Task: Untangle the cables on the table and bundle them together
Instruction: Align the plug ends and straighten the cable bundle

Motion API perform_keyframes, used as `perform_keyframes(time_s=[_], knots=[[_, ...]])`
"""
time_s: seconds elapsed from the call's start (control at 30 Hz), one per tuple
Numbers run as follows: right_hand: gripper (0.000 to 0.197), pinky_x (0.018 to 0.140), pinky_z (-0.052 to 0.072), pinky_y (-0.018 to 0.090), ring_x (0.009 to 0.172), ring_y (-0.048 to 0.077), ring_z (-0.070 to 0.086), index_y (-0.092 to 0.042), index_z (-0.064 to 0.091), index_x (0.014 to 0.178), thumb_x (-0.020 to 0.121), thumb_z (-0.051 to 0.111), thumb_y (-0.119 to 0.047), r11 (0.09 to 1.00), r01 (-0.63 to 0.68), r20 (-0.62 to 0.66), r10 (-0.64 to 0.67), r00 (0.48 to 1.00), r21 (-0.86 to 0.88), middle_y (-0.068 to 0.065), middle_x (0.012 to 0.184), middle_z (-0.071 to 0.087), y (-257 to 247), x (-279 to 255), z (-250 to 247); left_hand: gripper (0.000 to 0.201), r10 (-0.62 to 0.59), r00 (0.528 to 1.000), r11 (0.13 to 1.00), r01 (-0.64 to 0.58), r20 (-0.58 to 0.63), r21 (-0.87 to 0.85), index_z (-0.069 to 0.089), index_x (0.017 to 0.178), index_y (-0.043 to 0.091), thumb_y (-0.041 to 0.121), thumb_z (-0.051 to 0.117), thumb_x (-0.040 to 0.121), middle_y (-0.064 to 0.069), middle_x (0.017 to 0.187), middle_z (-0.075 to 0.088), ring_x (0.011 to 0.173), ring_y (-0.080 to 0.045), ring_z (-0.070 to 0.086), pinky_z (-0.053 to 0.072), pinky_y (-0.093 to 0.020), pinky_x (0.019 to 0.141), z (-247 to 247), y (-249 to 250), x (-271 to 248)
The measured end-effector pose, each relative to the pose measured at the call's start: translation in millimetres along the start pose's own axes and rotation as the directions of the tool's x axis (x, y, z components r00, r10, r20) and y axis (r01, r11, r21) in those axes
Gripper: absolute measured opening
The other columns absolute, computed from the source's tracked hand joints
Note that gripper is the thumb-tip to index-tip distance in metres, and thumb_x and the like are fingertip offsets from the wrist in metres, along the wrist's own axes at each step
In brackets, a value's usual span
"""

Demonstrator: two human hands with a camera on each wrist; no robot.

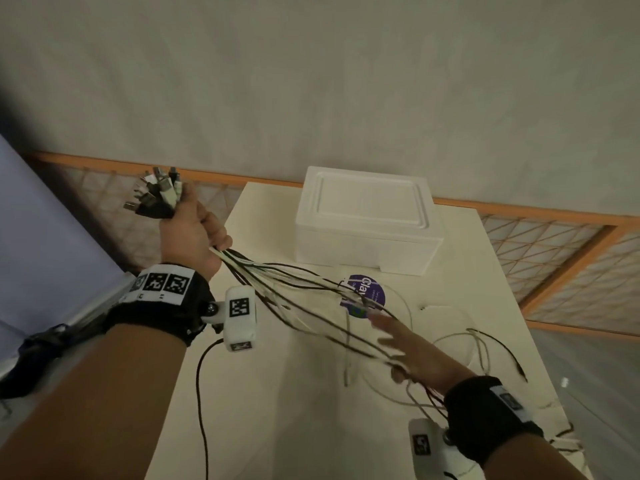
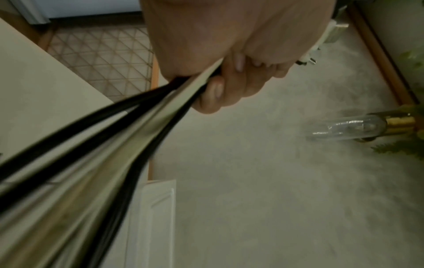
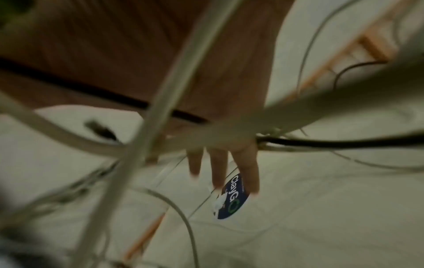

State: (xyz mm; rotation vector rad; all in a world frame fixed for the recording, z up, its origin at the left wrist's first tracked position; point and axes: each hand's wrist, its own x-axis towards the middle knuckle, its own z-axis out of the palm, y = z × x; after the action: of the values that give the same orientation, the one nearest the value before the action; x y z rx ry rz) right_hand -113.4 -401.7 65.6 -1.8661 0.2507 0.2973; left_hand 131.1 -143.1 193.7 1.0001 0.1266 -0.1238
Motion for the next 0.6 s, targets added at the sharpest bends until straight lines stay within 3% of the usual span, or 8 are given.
perform_keyframes(time_s=[0.03,0.1,0.2,0.3,0.4,0.47,0.53,0.6], knots=[[0.064,0.075,0.052,0.019,0.104,0.011,0.059,-0.031,0.053,0.123,0.066,0.077,-0.015,0.999,-0.033,-0.042,0.033,0.999,0.020,-0.002,0.132,0.054,3,1,0,0.059,0.004,1.000,1.000,-0.004,-0.011,-0.004,0.029,0.047,0.022,0.051,0.053,0.092,0.006,0.043,0.016,0.037,-0.014,0.012,0.016,-0.020,0.042,1,4,1],[0.037,0.084,0.054,0.031,0.096,0.014,0.065,-0.025,0.065,0.106,0.072,0.080,-0.028,0.935,-0.187,-0.272,0.103,0.957,-0.300,0.005,0.113,0.068,7,2,-2,0.061,0.004,1.000,1.000,-0.003,-0.017,0.002,0.029,0.045,0.021,0.052,0.052,0.092,0.006,0.042,0.017,0.036,-0.014,0.013,0.018,-0.019,0.041,1,11,5],[0.100,0.112,0.032,0.032,0.135,0.016,0.036,-0.030,0.046,0.137,0.049,0.081,-0.062,0.779,-0.224,-0.333,0.020,0.943,-0.586,0.000,0.147,0.037,11,4,4,0.061,0.001,1.000,0.999,-0.001,-0.008,0.038,0.028,0.044,0.022,0.050,0.051,0.093,0.006,0.041,0.018,0.034,-0.013,0.014,0.017,-0.020,0.040,1,7,3],[0.135,0.113,0.024,0.032,0.139,0.009,0.018,-0.041,0.022,0.146,0.029,0.088,-0.056,0.944,0.002,-0.134,-0.049,0.990,-0.329,-0.012,0.150,0.019,-7,8,14,0.062,-0.008,1.000,0.999,0.007,0.007,0.043,0.028,0.043,0.023,0.047,0.047,0.096,0.007,0.038,0.018,0.032,-0.012,0.015,0.017,-0.017,0.039,0,-3,-1],[0.072,0.095,0.038,0.018,0.111,0.003,0.051,-0.042,0.046,0.129,0.067,0.082,-0.043,0.917,-0.040,-0.142,-0.018,0.990,-0.398,-0.016,0.126,0.054,-9,9,9,0.058,-0.019,1.000,0.999,0.020,-0.019,0.038,0.027,0.048,0.023,0.050,0.050,0.094,0.006,0.041,0.018,0.033,-0.012,0.016,0.019,-0.018,0.039,-7,-1,2],[0.034,0.089,0.042,0.021,0.104,0.010,0.058,-0.029,0.065,0.114,0.087,0.060,-0.049,0.697,-0.225,-0.210,0.108,0.972,-0.681,-0.007,0.112,0.065,-2,7,1,0.054,-0.018,0.999,0.999,0.019,-0.032,0.038,0.028,0.053,0.023,0.053,0.051,0.092,0.007,0.043,0.021,0.035,-0.012,0.018,0.021,-0.018,0.038,-13,8,7],[0.035,0.093,0.041,0.027,0.113,0.016,0.056,-0.025,0.065,0.115,0.095,0.046,-0.046,0.579,-0.275,-0.231,0.151,0.961,-0.768,-0.002,0.117,0.065,15,1,-6,0.049,-0.052,0.996,0.997,0.055,-0.073,0.045,0.031,0.058,0.022,0.054,0.049,0.092,0.009,0.041,0.029,0.035,-0.009,0.026,0.026,-0.015,0.038,-21,22,10],[0.041,0.105,0.033,0.027,0.130,0.015,0.044,-0.037,0.046,0.136,0.096,0.049,-0.038,0.589,-0.297,-0.217,0.205,0.954,-0.752,-0.003,0.144,0.046,30,-8,-13,0.047,-0.079,0.989,0.996,0.082,-0.128,0.019,0.032,0.061,0.022,0.054,0.049,0.091,0.009,0.039,0.033,0.037,-0.008,0.031,0.028,-0.014,0.039,-26,33,9]])
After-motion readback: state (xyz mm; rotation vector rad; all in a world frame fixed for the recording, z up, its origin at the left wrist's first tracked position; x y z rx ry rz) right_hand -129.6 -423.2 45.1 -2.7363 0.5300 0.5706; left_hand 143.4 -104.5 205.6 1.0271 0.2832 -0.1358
